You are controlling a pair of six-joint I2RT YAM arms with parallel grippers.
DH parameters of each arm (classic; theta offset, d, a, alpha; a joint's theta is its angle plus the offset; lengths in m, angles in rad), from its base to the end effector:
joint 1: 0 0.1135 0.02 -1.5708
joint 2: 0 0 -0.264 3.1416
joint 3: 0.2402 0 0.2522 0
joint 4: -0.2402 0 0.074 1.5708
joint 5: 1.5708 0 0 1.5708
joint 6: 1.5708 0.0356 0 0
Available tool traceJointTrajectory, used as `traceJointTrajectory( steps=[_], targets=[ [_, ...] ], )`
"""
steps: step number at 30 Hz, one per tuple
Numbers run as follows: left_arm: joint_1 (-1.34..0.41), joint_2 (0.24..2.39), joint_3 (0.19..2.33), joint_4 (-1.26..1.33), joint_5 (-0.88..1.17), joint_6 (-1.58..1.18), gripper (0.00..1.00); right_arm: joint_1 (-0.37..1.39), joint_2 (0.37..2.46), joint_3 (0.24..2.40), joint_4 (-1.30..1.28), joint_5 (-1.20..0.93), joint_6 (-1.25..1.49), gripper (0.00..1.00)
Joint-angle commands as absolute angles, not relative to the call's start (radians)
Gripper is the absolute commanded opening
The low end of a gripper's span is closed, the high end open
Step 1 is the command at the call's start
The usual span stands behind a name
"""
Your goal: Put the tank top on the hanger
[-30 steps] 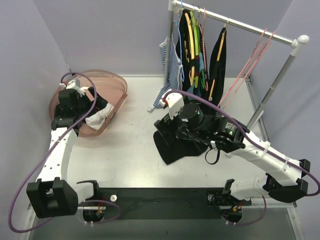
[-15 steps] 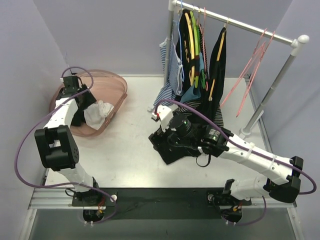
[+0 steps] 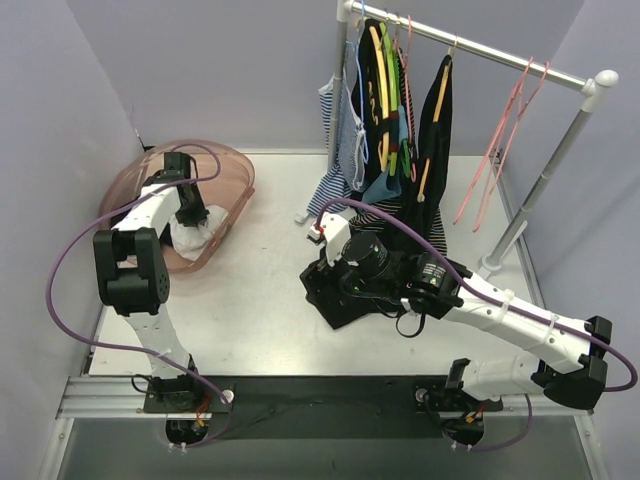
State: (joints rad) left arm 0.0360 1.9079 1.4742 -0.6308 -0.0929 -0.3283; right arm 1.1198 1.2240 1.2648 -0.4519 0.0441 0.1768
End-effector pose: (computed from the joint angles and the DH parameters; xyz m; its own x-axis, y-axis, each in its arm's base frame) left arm 0.4075 0.0180 0.2184 -0.8013 -0.3501 -0.4852 -0.3583 0.9302 -0.0796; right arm 0.1204 0.2450 0.3879 -0.3265 -0.2711 -0.9055 -0.8371 0.5277 0.1439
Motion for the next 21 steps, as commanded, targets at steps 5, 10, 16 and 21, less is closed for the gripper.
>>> traceJointTrajectory(
  steps=[5,10,16,21],
  targets=[
    [0.031,1.731,1.624,-0.646,-0.147,-0.317,0.00,1.138,1.160,1.230,-0.448,0.083,0.212,0.90],
    [-0.030,1.591,1.730,-0.621,-0.182,-0.388,0.00,1.141,1.140,1.233,-0.472,0.113,0.215,0.90],
    [-0.123,1.464,1.853,-0.562,-0.223,-0.385,0.00,1.146,1.092,1.241,-0.508,0.164,0.213,0.90],
    [-0.196,1.384,1.930,-0.445,-0.137,-0.373,0.00,1.134,1.042,1.235,-0.538,0.245,0.207,0.91]
  ],
)
